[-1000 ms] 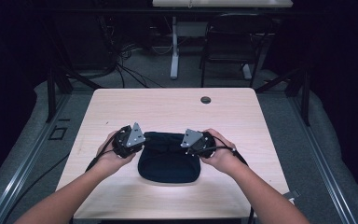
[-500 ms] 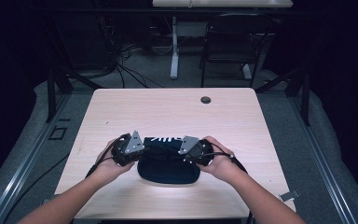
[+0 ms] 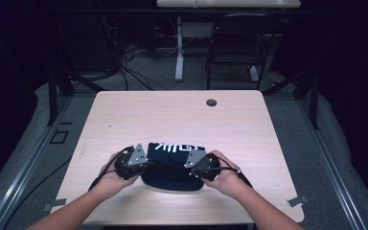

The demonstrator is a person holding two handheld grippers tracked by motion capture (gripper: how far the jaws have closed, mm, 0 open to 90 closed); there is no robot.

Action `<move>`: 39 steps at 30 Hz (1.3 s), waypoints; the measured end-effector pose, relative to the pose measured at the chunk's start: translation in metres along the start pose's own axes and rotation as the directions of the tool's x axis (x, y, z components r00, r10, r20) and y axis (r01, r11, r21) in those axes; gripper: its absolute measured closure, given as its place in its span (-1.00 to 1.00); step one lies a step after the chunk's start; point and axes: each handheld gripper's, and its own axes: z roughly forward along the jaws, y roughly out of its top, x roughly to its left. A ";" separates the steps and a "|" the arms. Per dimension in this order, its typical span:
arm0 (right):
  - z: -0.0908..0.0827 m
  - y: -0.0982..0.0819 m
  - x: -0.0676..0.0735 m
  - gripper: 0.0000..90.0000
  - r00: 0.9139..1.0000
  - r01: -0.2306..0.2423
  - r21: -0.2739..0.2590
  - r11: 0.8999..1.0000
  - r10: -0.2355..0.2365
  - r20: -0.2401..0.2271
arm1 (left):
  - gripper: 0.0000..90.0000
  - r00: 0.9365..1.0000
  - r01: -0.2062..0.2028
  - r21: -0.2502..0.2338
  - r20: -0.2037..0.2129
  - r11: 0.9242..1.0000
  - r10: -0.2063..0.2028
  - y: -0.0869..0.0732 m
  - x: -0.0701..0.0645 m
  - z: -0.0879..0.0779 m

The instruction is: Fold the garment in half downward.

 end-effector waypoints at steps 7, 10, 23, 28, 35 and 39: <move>0.004 -0.005 0.007 0.75 1.000 -0.012 -0.001 1.000 0.012 -0.018 | 0.78 1.000 0.011 0.009 0.013 1.000 -0.011 -0.007 -0.004 0.004; 0.006 -0.007 0.010 0.74 1.000 -0.016 0.000 1.000 0.016 -0.022 | 0.78 1.000 0.017 0.009 0.016 1.000 -0.017 -0.010 -0.006 0.006; 0.011 -0.013 0.016 0.73 0.999 -0.030 0.004 1.000 0.030 -0.041 | 0.77 0.998 0.047 0.016 0.046 0.999 -0.048 -0.021 -0.014 0.010; 0.009 -0.015 0.017 0.69 0.998 -0.039 -0.001 0.999 0.039 -0.049 | 0.75 0.994 0.086 0.000 0.070 0.996 -0.086 -0.021 -0.014 0.005; -0.004 -0.015 0.021 0.56 0.994 -0.076 -0.039 0.996 0.073 -0.079 | 0.63 0.991 0.111 -0.028 0.076 0.993 -0.109 -0.019 -0.011 -0.010; -0.014 -0.014 0.023 0.55 0.992 -0.090 -0.063 0.994 0.084 -0.089 | 0.58 0.993 0.108 -0.044 0.061 0.993 -0.105 -0.014 -0.008 -0.019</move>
